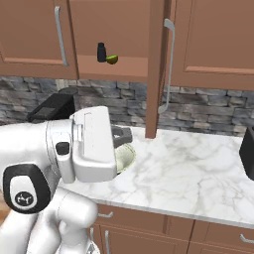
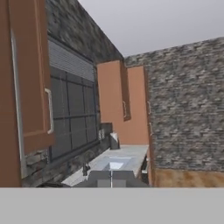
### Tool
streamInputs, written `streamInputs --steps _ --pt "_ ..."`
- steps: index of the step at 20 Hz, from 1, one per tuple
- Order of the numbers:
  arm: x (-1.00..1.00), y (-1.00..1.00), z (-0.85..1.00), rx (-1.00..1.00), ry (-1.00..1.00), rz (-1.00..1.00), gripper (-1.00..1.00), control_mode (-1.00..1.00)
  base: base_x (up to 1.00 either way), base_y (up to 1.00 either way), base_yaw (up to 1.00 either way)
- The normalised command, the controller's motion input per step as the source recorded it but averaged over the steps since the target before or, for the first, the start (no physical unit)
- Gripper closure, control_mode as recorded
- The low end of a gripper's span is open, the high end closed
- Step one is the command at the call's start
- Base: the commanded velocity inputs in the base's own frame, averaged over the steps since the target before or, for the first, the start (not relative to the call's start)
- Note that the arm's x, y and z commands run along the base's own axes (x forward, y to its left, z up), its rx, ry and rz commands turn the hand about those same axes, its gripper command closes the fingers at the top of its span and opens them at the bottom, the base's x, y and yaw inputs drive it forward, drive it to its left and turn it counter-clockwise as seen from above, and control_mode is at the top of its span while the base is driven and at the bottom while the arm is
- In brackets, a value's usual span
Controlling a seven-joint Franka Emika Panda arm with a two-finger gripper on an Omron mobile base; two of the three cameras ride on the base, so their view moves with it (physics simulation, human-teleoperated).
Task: Open the cabinet. Pick the kiwi and banana from the cabinet and place them into the bowl. Then close the cabinet.
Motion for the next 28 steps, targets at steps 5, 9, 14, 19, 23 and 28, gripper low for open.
streamInputs --steps 5,9,14,19,23,28 --pt "-0.04 0.50 0.00 0.00 0.02 0.17 1.00 -1.00 0.00 0.00 0.00" --pt "0.00 0.59 0.00 0.00 0.02 0.21 1.00 -1.00 0.00 0.00 0.00" --pt "0.01 0.72 -0.02 0.00 0.04 0.22 1.00 -1.00 0.00 0.00 0.00" --pt "0.19 0.60 0.00 0.00 0.00 0.21 1.00 -1.00 0.00 0.00 0.00" --pt "0.33 0.51 0.00 0.00 0.00 0.21 1.00 -1.00 0.00 0.00 0.00" --pt "0.39 0.44 0.00 0.00 0.00 0.21 1.00 -1.00 0.00 0.00 0.00"
